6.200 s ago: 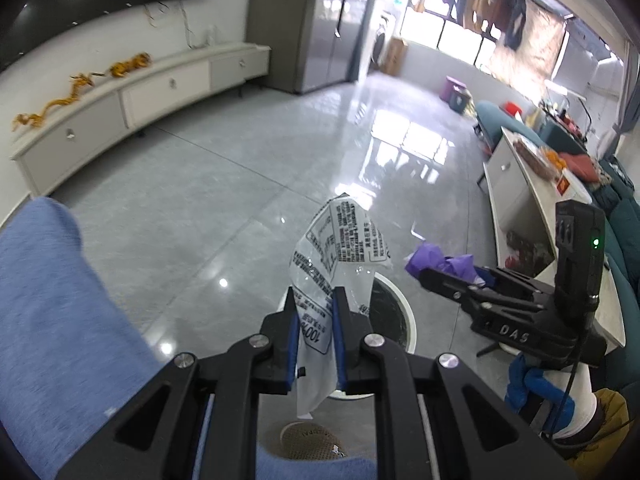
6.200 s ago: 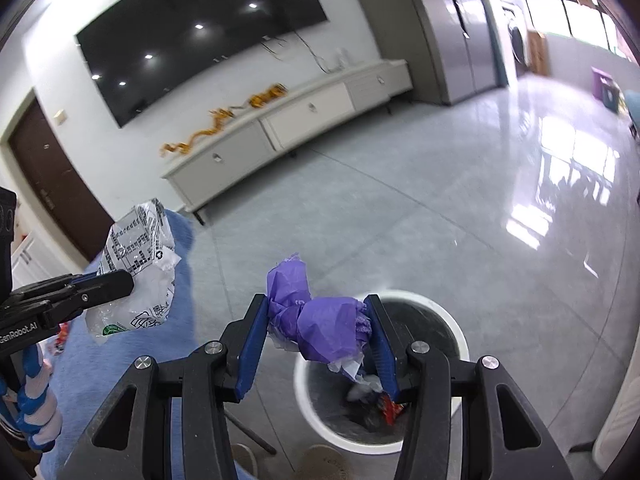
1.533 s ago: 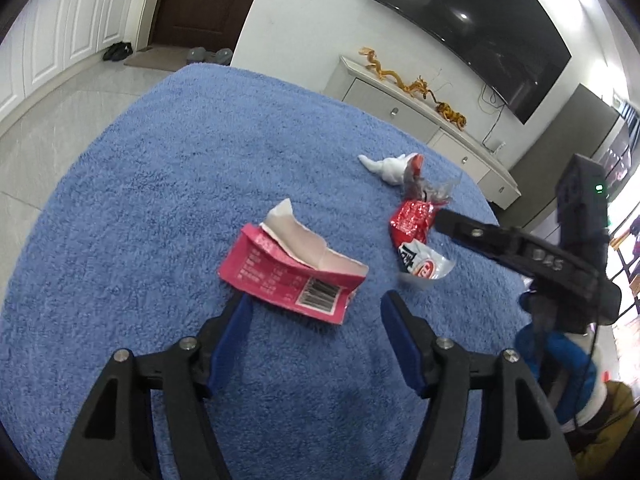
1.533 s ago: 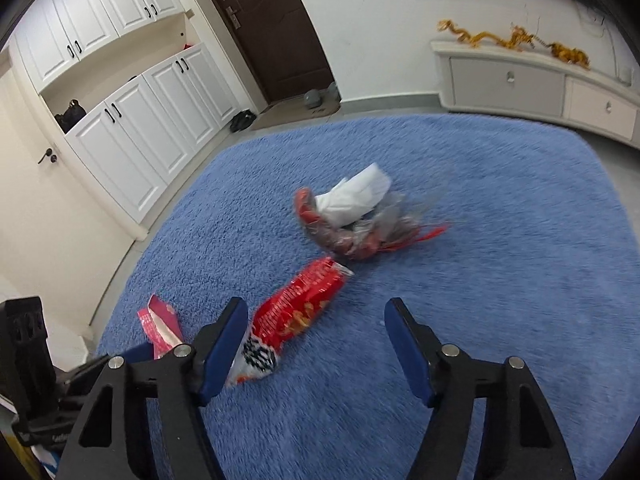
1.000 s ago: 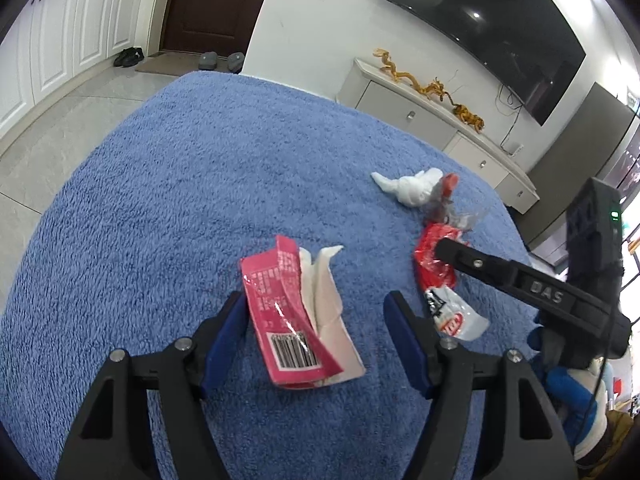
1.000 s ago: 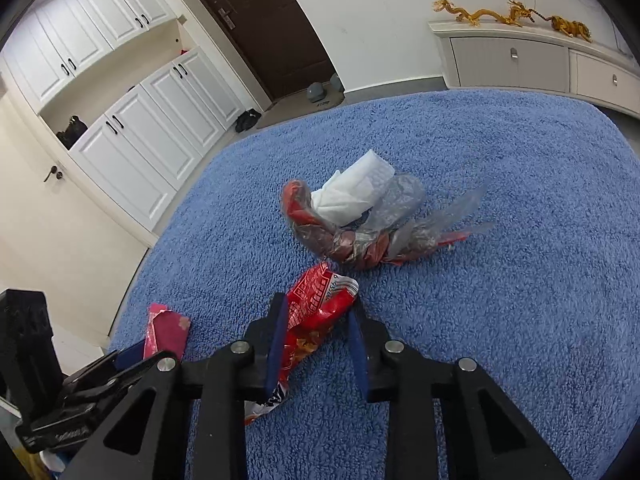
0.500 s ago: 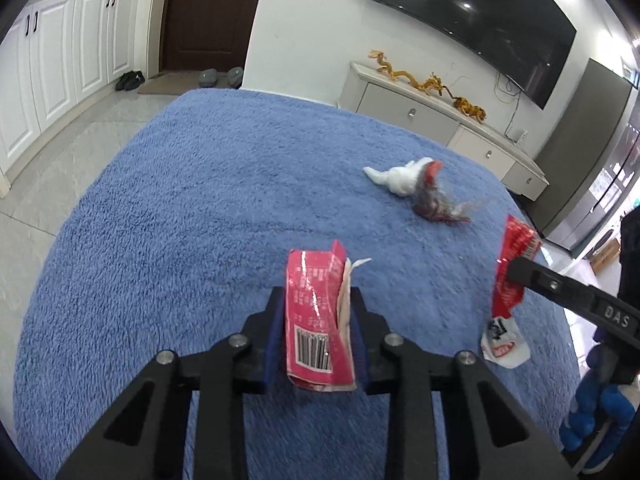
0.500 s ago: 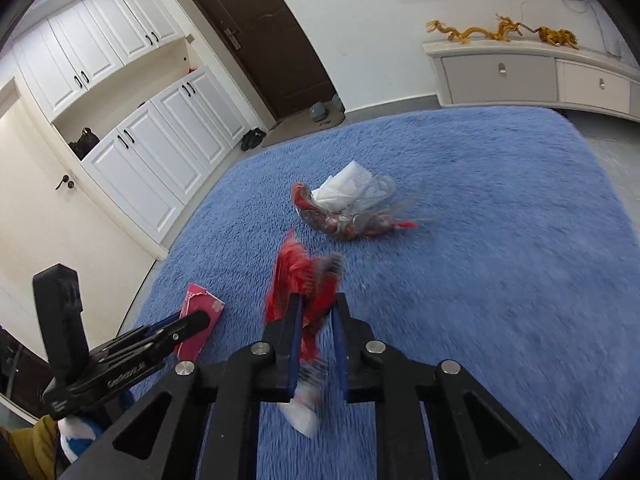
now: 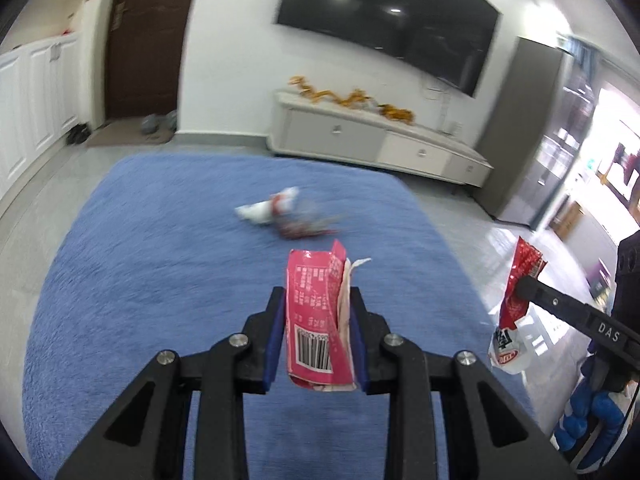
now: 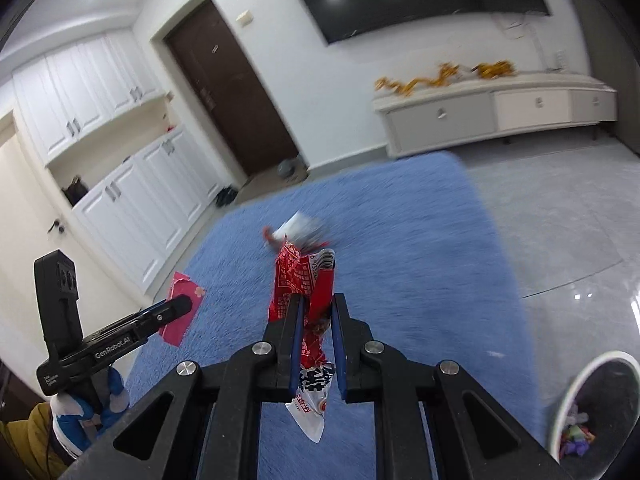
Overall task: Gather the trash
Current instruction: 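Carry the pink carton and red wrapper over the black bin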
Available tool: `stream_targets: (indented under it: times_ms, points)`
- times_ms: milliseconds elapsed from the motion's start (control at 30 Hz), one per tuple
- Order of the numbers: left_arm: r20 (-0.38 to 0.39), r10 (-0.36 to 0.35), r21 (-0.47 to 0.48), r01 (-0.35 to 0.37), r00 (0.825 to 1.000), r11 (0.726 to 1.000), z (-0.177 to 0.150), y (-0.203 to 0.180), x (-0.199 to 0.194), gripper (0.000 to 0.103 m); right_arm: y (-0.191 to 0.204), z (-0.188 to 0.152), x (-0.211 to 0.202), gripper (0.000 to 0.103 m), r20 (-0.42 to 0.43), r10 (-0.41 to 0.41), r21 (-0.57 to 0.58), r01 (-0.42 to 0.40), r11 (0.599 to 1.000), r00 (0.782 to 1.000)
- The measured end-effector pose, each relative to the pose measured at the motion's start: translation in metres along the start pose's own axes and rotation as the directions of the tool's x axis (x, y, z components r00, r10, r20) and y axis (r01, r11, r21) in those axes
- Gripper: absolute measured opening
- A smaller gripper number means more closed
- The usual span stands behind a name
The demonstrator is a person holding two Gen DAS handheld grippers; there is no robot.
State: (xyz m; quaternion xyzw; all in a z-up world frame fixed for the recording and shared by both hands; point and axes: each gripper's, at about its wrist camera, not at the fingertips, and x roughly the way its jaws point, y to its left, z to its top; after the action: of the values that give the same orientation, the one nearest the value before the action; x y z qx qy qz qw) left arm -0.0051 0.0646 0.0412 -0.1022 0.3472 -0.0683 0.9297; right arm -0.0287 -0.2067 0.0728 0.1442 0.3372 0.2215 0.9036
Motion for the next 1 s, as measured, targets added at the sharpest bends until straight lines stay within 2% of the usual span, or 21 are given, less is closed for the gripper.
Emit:
stream_targets:
  times_ms: [100, 200, 367, 500, 600, 733, 833, 1000]
  points:
    - [0.0, -0.055, 0.057, 0.055, 0.998, 0.997, 0.005, -0.038, -0.002, 0.028, -0.022, -0.001, -0.039, 0.013, 0.067, -0.052, 0.044, 0.049, 0.998, 0.996]
    - [-0.011, -0.114, 0.122, 0.114, 0.993, 0.986, 0.008, -0.081, 0.0, 0.028, -0.045, -0.005, -0.077, 0.013, 0.128, -0.127, 0.082, 0.117, 0.99, 0.984]
    - [-0.06, -0.206, 0.204, 0.214, 0.977, 0.955, 0.009, -0.153, 0.012, 0.028, -0.086, -0.02, -0.132, 0.013, 0.185, -0.257, 0.152, 0.231, 0.961, 0.948]
    - [-0.116, -0.267, 0.282, 0.289, 0.957, 0.915, 0.004, -0.221, 0.03, 0.028, -0.125, -0.035, -0.162, 0.013, 0.194, -0.361, 0.219, 0.318, 0.922, 0.912]
    - [-0.171, -0.296, 0.326, 0.338, 0.94, 0.883, -0.004, -0.27, 0.05, 0.028, -0.157, -0.047, -0.175, 0.013, 0.172, -0.44, 0.271, 0.387, 0.881, 0.881]
    - [-0.256, -0.316, 0.359, 0.394, 0.914, 0.846, -0.023, -0.328, 0.084, 0.028, -0.21, -0.066, -0.18, 0.013, 0.118, -0.497, 0.351, 0.432, 0.831, 0.86]
    - [-0.314, -0.32, 0.385, 0.428, 0.894, 0.817, -0.042, -0.366, 0.111, 0.028, -0.242, -0.079, -0.177, 0.013, 0.078, -0.514, 0.404, 0.444, 0.8, 0.854]
    - [-0.397, -0.31, 0.399, 0.467, 0.864, 0.789, -0.069, -0.407, 0.157, 0.031, -0.285, -0.1, -0.159, 0.013, -0.005, -0.522, 0.456, 0.467, 0.758, 0.853]
